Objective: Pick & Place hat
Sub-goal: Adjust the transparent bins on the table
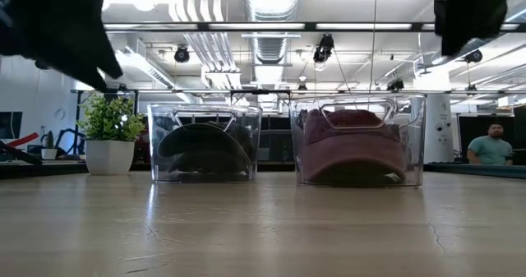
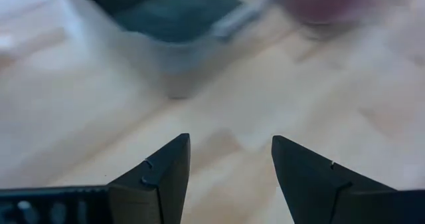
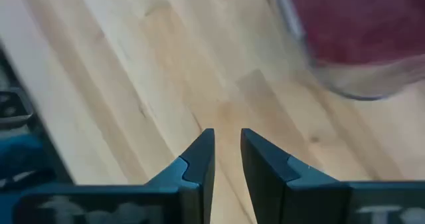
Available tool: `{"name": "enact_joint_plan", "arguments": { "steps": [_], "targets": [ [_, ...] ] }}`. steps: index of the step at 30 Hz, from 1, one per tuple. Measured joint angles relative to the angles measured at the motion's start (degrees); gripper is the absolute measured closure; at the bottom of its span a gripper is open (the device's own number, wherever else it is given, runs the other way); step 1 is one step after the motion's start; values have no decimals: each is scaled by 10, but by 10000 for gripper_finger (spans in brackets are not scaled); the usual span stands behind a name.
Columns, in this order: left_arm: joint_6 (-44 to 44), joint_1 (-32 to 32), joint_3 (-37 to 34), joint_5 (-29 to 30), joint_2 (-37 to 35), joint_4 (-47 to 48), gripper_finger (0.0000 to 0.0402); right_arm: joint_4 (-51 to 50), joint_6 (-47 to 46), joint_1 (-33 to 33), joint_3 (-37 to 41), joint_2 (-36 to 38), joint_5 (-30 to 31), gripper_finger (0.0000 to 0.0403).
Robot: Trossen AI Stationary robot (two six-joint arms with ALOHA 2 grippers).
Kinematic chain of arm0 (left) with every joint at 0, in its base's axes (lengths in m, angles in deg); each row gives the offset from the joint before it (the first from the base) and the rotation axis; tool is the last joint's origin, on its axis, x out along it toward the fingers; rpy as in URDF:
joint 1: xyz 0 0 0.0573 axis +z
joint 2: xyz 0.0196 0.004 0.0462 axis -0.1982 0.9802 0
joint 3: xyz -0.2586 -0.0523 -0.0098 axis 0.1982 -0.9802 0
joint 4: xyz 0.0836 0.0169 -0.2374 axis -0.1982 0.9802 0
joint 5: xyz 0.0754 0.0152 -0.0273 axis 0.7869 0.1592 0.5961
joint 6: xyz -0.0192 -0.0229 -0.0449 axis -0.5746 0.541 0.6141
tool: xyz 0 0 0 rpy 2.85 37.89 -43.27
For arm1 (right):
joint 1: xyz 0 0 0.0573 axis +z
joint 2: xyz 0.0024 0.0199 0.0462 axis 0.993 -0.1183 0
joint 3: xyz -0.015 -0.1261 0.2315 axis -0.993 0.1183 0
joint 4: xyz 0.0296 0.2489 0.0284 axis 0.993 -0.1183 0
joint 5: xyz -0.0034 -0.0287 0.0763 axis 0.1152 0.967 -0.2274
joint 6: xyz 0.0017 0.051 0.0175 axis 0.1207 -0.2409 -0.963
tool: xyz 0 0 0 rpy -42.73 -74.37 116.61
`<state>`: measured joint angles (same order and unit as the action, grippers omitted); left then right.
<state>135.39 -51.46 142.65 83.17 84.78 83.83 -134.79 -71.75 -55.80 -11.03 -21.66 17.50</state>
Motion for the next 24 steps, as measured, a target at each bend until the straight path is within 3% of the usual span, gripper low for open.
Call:
{"name": "enact_joint_plan", "arguments": {
  "steps": [6, 14, 18, 24],
  "targets": [
    [8, 45, -73, -26, -42, 65, 195, 145, -58, 2, 25, -112, 0, 334],
    [-1, 123, -147, 20, -106, 132, 196, 59, -128, -24, 4, -195, 53, 331],
    [-85, 168, -173, 57, -135, 76, 196, 41, -133, -26, 7, -187, 71, 328],
    [-313, 247, -227, 40, -150, -133, 196, 41, -58, -87, 10, -173, 82, 332]
  ]
}}
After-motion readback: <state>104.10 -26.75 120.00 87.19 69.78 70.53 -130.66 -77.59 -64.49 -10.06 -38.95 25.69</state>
